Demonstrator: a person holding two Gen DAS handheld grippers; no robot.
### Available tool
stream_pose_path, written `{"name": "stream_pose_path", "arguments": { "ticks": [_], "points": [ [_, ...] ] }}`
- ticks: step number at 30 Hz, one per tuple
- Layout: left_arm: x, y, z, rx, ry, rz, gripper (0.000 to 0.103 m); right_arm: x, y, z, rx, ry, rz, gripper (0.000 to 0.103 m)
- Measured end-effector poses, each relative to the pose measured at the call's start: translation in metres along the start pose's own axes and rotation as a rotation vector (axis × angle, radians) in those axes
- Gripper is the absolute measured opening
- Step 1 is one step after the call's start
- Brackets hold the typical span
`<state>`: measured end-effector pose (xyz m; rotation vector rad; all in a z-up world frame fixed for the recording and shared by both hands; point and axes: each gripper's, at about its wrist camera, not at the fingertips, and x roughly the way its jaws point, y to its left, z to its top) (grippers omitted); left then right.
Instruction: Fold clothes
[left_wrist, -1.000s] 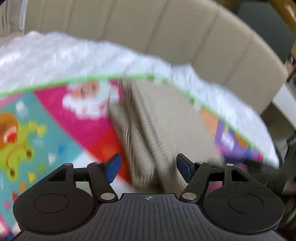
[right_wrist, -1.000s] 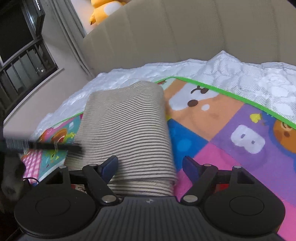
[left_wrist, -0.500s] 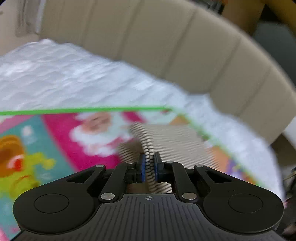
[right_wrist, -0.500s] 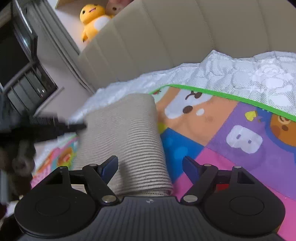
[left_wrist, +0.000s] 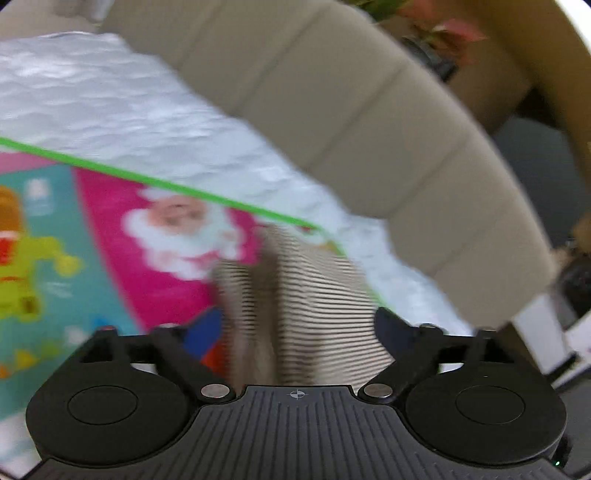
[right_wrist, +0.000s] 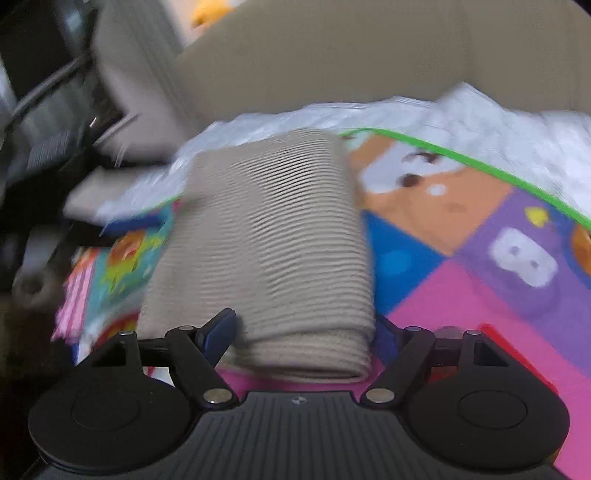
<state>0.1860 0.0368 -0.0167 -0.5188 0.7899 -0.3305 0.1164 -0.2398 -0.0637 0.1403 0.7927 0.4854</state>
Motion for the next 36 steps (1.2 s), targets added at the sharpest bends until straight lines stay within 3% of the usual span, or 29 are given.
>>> {"name": "stream_pose_path", "arguments": {
  "ticks": [2, 3, 6, 9, 12, 16, 17, 20, 23, 26, 28, 29, 31, 36],
  "points": [
    [0.011, -0.004, -0.007, 0.033, 0.020, -0.027, 0.094, -0.007, 0.008, 0.001, -0.048, -0.011, -0.001, 0.077],
    [0.017, -0.004, -0.011, 0.059, 0.049, -0.004, 0.093, -0.013, 0.005, 0.005, -0.027, -0.031, 0.009, 0.077],
    [0.032, 0.000, -0.022, 0.127, 0.128, 0.045, 0.088, -0.033, -0.017, 0.026, 0.112, -0.130, 0.026, 0.085],
    [0.035, 0.006, -0.023, 0.106, 0.160, 0.035, 0.088, -0.027, -0.037, 0.055, 0.221, -0.153, 0.025, 0.087],
    [0.033, 0.010, -0.022, 0.115, 0.171, 0.019, 0.085, 0.009, -0.042, 0.082, 0.222, -0.095, 0.040, 0.087],
    [0.033, 0.012, -0.022, 0.130, 0.180, 0.009, 0.077, 0.067, -0.039, 0.089, 0.233, 0.086, 0.034, 0.087],
    [0.033, 0.013, -0.022, 0.134, 0.183, 0.010, 0.075, 0.073, -0.037, 0.088, 0.250, 0.102, 0.060, 0.073],
    [0.032, 0.017, -0.021, 0.137, 0.181, 0.003, 0.074, 0.046, -0.012, 0.092, 0.167, -0.004, 0.113, 0.051],
    [0.027, 0.021, -0.019, 0.122, 0.181, -0.002, 0.074, 0.020, -0.001, 0.087, 0.130, -0.081, 0.165, 0.050],
    [0.029, 0.020, -0.020, 0.131, 0.191, 0.002, 0.075, 0.021, -0.006, 0.077, 0.119, -0.050, 0.063, 0.051],
    [0.028, 0.015, -0.022, 0.152, 0.192, 0.005, 0.077, 0.028, -0.022, 0.069, 0.185, -0.010, 0.015, 0.056],
    [0.027, 0.013, -0.024, 0.160, 0.193, 0.005, 0.077, 0.026, -0.028, 0.064, 0.221, -0.009, 0.026, 0.066],
    [0.023, 0.014, -0.027, 0.151, 0.206, 0.015, 0.080, 0.022, -0.032, 0.055, 0.256, -0.003, 0.050, 0.074],
    [0.021, 0.012, -0.029, 0.134, 0.250, 0.000, 0.079, 0.028, -0.025, 0.035, 0.260, 0.040, 0.094, 0.074]
  ]
}}
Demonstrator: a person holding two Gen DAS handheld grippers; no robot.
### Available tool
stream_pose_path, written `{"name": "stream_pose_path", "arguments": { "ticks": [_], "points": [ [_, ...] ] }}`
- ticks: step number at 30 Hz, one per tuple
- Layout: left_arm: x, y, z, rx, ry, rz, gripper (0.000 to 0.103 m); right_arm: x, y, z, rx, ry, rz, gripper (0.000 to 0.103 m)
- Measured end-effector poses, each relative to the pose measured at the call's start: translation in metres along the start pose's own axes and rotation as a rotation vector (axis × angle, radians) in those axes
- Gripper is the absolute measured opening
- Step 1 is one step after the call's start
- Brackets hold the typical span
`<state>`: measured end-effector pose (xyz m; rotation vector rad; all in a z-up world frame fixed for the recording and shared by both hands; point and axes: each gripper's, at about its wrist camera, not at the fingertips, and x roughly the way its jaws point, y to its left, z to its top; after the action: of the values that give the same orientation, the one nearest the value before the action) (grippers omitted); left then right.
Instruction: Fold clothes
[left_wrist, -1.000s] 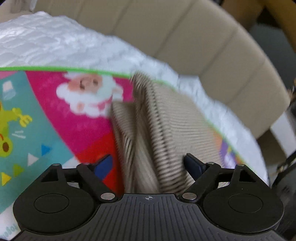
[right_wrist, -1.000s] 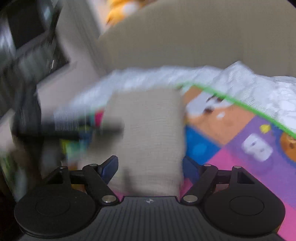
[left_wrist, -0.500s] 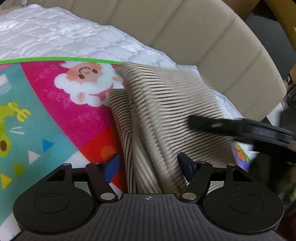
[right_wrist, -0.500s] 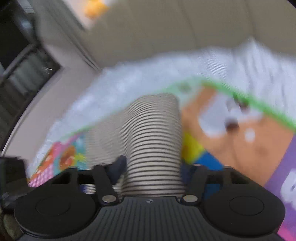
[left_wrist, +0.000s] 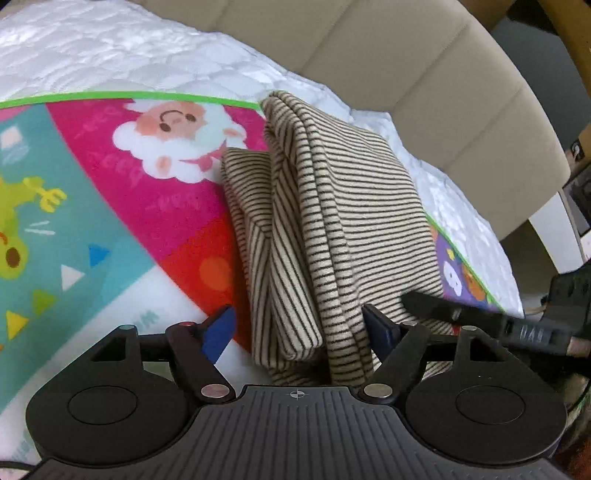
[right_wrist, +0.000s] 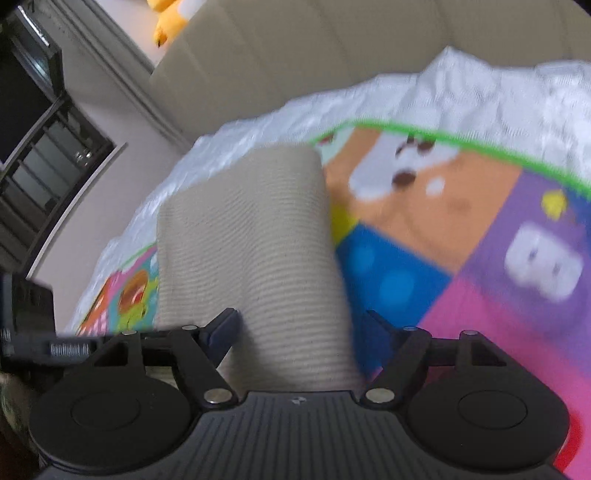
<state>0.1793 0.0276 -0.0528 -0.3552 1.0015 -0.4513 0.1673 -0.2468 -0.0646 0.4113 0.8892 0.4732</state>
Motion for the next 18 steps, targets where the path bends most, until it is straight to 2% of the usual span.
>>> {"name": "stream_pose_path", "arguments": {
  "ticks": [1, 4, 7, 12, 15, 18],
  "points": [
    [0.001, 0.000, 0.002, 0.002, 0.000, -0.001, 0.077, 0.004, 0.004, 0.000, -0.020, -0.003, -0.004, 0.066],
    [0.002, 0.008, 0.012, -0.018, -0.018, -0.022, 0.067, 0.023, 0.019, 0.008, -0.074, -0.016, -0.022, 0.064],
    [-0.002, 0.022, 0.024, -0.021, -0.089, 0.025, 0.067, 0.048, 0.034, 0.022, -0.104, -0.028, -0.012, 0.064],
    [-0.008, 0.062, 0.044, -0.067, -0.212, 0.108, 0.077, 0.101, 0.067, 0.051, -0.157, -0.069, -0.012, 0.064],
    [-0.008, 0.082, 0.058, -0.087, -0.242, 0.111, 0.081, 0.118, 0.083, 0.062, -0.195, -0.078, -0.030, 0.066],
    [-0.010, 0.097, 0.067, -0.130, -0.239, 0.071, 0.082, 0.117, 0.092, 0.076, -0.224, -0.064, -0.032, 0.073]
  ]
}}
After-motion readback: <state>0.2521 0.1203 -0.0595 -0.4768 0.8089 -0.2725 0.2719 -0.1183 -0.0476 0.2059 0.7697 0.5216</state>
